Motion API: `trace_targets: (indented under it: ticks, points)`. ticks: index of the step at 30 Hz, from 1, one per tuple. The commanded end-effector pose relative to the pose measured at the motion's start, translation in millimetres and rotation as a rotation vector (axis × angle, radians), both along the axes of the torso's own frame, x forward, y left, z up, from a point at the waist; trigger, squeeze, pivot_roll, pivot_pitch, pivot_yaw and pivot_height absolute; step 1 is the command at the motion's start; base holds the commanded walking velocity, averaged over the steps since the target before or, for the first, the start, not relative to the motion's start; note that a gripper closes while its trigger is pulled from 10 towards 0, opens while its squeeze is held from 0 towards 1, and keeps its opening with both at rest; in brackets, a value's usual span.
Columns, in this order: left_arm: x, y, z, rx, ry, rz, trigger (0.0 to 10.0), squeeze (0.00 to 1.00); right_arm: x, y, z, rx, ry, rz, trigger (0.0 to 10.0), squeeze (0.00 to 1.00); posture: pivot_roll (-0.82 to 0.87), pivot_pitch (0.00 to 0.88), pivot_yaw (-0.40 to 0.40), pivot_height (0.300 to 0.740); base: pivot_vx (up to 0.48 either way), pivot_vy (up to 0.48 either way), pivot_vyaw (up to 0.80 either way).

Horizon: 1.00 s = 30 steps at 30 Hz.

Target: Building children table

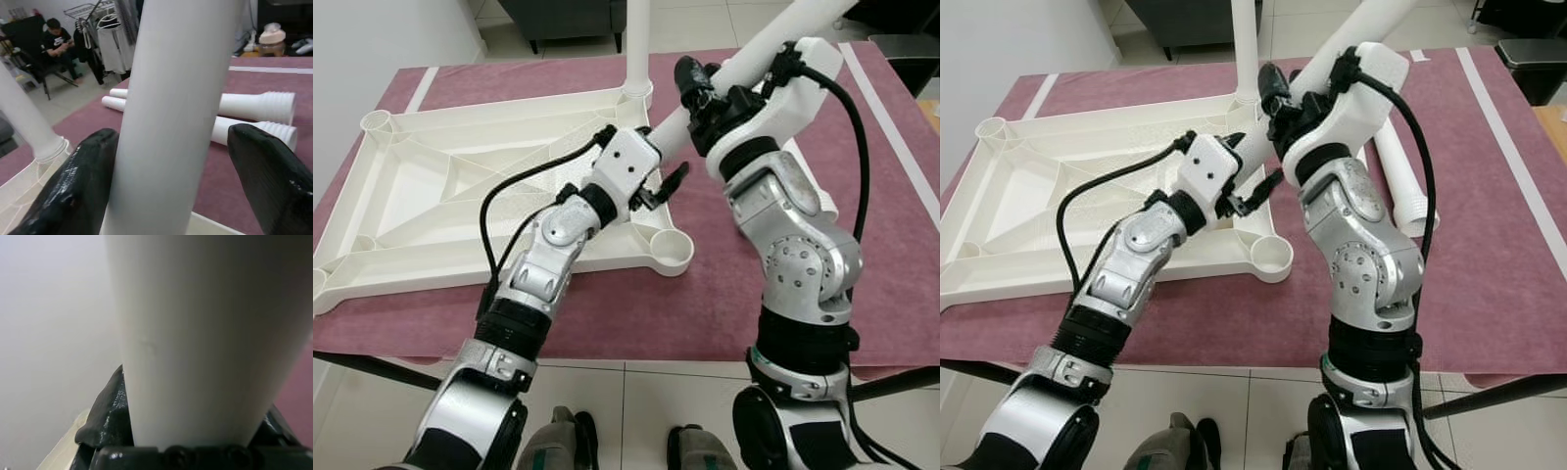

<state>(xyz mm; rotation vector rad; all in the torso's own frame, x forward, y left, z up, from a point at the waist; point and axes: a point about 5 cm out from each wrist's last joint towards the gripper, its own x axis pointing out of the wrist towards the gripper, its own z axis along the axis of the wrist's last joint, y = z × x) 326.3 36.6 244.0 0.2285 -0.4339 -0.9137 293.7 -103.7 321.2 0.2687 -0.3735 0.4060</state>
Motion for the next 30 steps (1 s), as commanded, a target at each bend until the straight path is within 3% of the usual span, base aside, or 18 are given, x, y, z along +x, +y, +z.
trace_targets:
  ticks: [1, 8, 11, 13, 14, 20, 27, 30]
  points:
    - [-11.8, -10.9, -5.1, 0.043, 0.047, -0.178, 10.0, 0.00, -1.6, 6.4, -4.7, -0.060, 0.009, 0.041, 0.0, 0.00, -0.09, 0.153, 0.123, 0.740, 0.000, 0.000, 0.00]
    - [-10.8, -3.5, -2.1, 0.106, 0.048, -0.222, 10.0, 0.00, -8.6, 5.5, -3.6, -0.228, -0.064, 0.130, 0.0, 0.00, -0.09, 0.151, 0.124, 0.740, 0.000, 0.000, 0.00]
    - [-10.4, 1.0, 0.9, 0.156, 0.033, -0.238, 10.0, 0.00, -13.6, 5.0, -4.7, -0.373, -0.114, 0.205, 0.0, 0.00, -0.09, 0.149, 0.126, 0.740, 0.000, 0.000, 0.00]
    - [-10.5, 2.2, 2.4, 0.167, 0.023, -0.241, 10.0, 0.00, -13.6, 3.9, -5.0, -0.412, -0.125, 0.206, 0.0, 0.00, -0.09, 0.148, 0.126, 0.740, 0.000, 0.000, 0.00]
    - [-9.0, 5.5, 6.3, 0.202, -0.023, -0.206, 10.0, 0.00, -6.8, -3.0, -5.9, -0.449, -0.106, 0.138, 0.0, 0.00, -0.09, 0.148, 0.126, 0.740, 0.000, 0.000, 0.00]
    - [1.7, 16.6, 17.2, 0.165, -0.056, -0.064, 10.0, 0.00, 4.3, -16.0, -5.4, -0.386, -0.061, 0.012, 0.0, 0.00, -0.10, 0.146, 0.125, 0.740, 0.000, 0.000, 0.00]
    - [5.1, 26.3, 21.3, 0.116, -0.038, -0.029, 10.0, 0.00, 8.6, -22.3, -12.8, -0.385, -0.022, -0.020, 0.0, 0.00, -0.09, 0.141, 0.122, 0.740, 0.000, 0.000, 0.00]
    - [6.8, 38.9, 23.3, 0.067, -0.007, -0.012, 10.0, 0.00, 16.0, -35.0, -26.0, -0.419, 0.055, -0.094, 0.0, 0.00, -0.09, 0.140, 0.121, 0.740, 0.000, 0.000, 0.00]
